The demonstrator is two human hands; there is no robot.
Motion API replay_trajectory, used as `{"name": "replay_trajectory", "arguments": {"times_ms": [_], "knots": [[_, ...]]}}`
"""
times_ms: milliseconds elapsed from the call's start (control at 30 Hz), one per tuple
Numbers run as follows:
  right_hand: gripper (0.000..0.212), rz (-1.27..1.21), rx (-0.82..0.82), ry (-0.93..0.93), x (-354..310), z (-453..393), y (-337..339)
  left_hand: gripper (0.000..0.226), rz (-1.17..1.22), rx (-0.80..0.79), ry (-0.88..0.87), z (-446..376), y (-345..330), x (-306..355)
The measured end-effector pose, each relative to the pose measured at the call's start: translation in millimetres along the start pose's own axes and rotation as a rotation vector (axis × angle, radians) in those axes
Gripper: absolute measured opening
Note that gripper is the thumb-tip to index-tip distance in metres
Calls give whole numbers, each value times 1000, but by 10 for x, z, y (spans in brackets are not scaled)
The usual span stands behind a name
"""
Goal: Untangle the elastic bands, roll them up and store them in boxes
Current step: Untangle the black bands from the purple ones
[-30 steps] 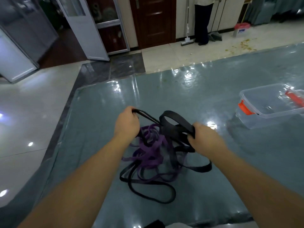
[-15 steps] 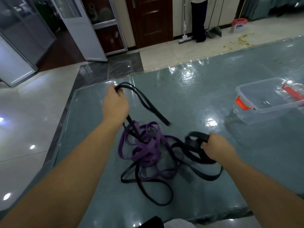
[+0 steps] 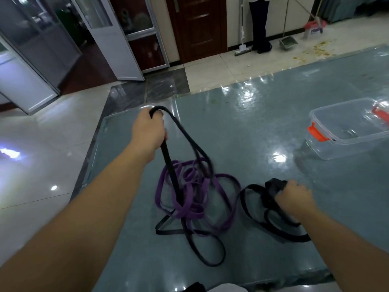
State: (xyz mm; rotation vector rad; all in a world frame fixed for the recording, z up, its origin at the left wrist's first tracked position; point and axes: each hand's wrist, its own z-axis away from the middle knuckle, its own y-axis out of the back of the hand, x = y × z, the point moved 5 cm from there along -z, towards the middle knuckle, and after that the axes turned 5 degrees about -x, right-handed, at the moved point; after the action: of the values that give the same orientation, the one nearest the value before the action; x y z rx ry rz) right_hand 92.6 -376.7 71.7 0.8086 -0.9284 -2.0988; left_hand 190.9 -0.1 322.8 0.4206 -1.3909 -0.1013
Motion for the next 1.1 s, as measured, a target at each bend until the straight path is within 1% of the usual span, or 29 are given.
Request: {"name": "replay_trajectory", "arguments": {"times_ms": [33, 67, 133, 200, 233, 267, 300, 333, 367, 433, 467, 500, 567, 667, 700, 767, 833, 900, 933, 967, 1000, 1067, 1100], "knots": [[60, -2, -3, 91, -231, 56, 22, 16, 94, -38, 41, 15, -38, 31], [61, -44, -18, 192, -509, 197, 77, 15, 194, -74, 85, 36, -74, 63], [52, -175, -79, 399, -1078, 470, 146, 15, 375, -140, 161, 64, -130, 127], [44, -285, -237, 578, -1579, 765, 137, 17, 536, -196, 232, 94, -162, 197], [48, -335, -327, 650, -1766, 879, 95, 18, 615, -235, 267, 120, -174, 235], [59, -369, -396, 702, -1916, 1001, 71, 20, 691, -276, 305, 155, -183, 272], [68, -401, -426, 740, -2031, 1087, 42, 22, 764, -310, 340, 190, -182, 311], [71, -421, -433, 763, -2114, 1151, 22, 24, 831, -334, 367, 219, -176, 345], [63, -442, -436, 792, -2186, 1177, -12, 25, 892, -343, 386, 228, -163, 362], [26, -458, -428, 843, -2302, 1232, -41, 25, 982, -326, 402, 218, -102, 363], [13, -465, -405, 858, -2346, 1241, -27, 25, 1000, -307, 402, 203, -49, 343], [13, -485, -384, 852, -2369, 1230, 3, 26, 986, -290, 392, 186, 7, 313], [18, -511, -358, 827, -2396, 1208, 96, 34, 892, -277, 349, 144, 161, 216], [22, -569, -281, 849, -2502, 1250, 372, 51, 742, -338, 332, 99, 311, -35], [24, -591, -253, 861, -2559, 1294, 490, 53, 708, -359, 344, 100, 323, -135], [24, -639, -213, 898, -2704, 1446, 753, 47, 634, -386, 353, 142, 307, -298], [21, -715, -192, 917, -2852, 1596, 991, 41, 509, -474, 305, 244, 226, -394], [23, -786, -183, 903, -2972, 1717, 1177, 50, 357, -619, 206, 388, 83, -435], [27, -818, -182, 889, -3021, 1768, 1244, 49, 295, -647, 169, 441, 19, -463], [30, -845, -184, 876, -3062, 1818, 1298, 46, 248, -638, 140, 475, -28, -490], [31, -868, -183, 869, -3095, 1865, 1344, 40, 189, -596, 108, 487, -44, -491], [29, -916, -174, 868, -3143, 1962, 1440, 27, 69, -504, 28, 480, -25, -460], [28, -948, -169, 864, -3161, 1990, 1487, 22, 35, -486, -10, 472, -12, -448]]}}
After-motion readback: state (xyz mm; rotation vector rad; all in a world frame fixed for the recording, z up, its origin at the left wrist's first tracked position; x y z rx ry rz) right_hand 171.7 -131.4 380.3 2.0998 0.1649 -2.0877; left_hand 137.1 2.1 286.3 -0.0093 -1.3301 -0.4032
